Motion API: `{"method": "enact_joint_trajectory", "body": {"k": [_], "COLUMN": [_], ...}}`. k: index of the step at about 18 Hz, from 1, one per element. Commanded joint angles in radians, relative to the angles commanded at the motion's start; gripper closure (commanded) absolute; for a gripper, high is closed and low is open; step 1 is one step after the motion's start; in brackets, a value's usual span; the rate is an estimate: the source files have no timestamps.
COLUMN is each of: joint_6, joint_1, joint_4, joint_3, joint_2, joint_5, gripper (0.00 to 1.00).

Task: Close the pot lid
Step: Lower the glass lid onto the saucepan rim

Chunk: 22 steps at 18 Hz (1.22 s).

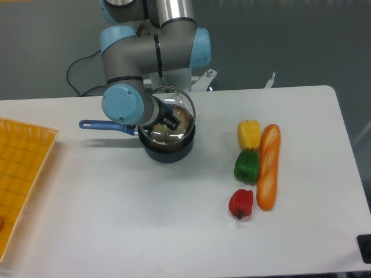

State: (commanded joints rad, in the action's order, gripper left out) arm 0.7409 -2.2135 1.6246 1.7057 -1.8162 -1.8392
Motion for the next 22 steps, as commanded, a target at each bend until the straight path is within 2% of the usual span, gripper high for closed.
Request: {"method": "enact_joint_trajectory", "body": {"k": [8,22], "joint_6": [0.002,0.006], "joint_1": [-0.003,0.0], "joint_4": [-0.063,-0.066], "joint_3": [0.023,0.037], "joint_2": [0.006,0.015], "joint_5": [0.023,0.018], "gripper": [0.55,0.55]}}
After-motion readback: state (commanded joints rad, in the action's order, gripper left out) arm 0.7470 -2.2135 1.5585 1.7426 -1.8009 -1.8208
